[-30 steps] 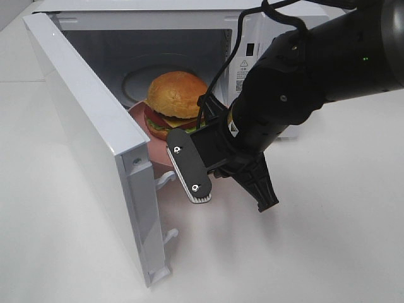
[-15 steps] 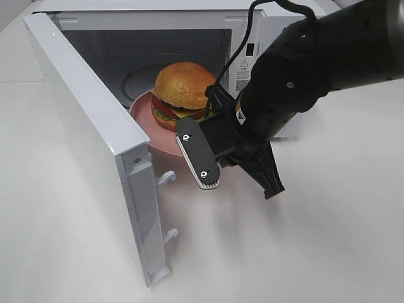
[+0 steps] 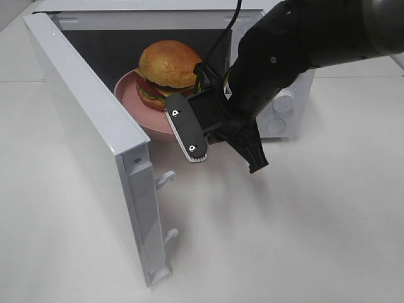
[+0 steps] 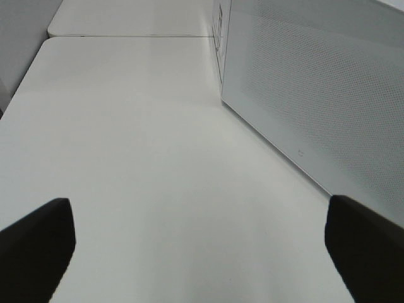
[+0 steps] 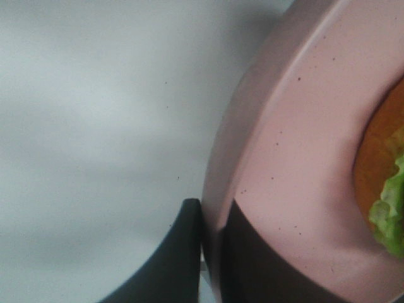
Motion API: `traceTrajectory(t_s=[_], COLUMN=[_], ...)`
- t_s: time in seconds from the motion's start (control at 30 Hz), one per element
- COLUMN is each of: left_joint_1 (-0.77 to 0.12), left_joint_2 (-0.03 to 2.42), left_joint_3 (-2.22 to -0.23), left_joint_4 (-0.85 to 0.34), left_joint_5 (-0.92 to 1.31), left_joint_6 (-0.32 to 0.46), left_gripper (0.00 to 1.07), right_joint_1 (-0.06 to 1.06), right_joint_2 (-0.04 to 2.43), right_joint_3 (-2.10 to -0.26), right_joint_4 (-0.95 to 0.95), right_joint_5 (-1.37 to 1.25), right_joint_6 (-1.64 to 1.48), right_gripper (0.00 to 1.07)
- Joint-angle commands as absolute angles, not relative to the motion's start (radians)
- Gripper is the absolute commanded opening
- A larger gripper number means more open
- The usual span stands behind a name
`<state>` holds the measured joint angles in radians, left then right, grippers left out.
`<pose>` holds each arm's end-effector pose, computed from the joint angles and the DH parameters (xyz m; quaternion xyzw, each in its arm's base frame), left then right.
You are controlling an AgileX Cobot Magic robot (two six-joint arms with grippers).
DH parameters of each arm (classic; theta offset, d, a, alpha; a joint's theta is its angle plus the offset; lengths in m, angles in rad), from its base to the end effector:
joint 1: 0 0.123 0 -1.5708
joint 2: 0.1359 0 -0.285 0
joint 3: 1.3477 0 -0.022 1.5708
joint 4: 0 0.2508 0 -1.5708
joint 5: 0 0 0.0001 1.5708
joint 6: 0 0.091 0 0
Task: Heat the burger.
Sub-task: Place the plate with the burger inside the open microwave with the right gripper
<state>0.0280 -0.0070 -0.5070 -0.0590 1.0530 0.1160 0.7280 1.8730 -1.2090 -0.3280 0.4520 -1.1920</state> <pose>-0.0064 -0.0048 0.2799 0.0385 0.8463 0.0088 0.5313 0.3005 0.2507 0.1865 -0.8489 0.4449 -0.1659 0.2322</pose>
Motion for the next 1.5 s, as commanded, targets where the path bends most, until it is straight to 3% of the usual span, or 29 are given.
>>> traceTrajectory(t_s=[0.03,1.5], left_joint_1=[0.023,0.023], left_joint_2=[-0.024,-0.024], left_joint_3=[-0.506,-0.506], left_joint_4=[-0.061,-0.060], left_joint_5=[1.046,1.046], left_joint_6=[0.111,0.111], left_gripper=[1.05,1.05], right_joint_1=[0.710,0.712], right_joint_2=[1.906,2.279], right_joint_3=[-1.290,-1.914], right_joint_4=[-0.353,-0.300], right_joint_5=[0.476,0.734], right_joint_6=[-1.180,-1.253], right_gripper=[0.00,0.00])
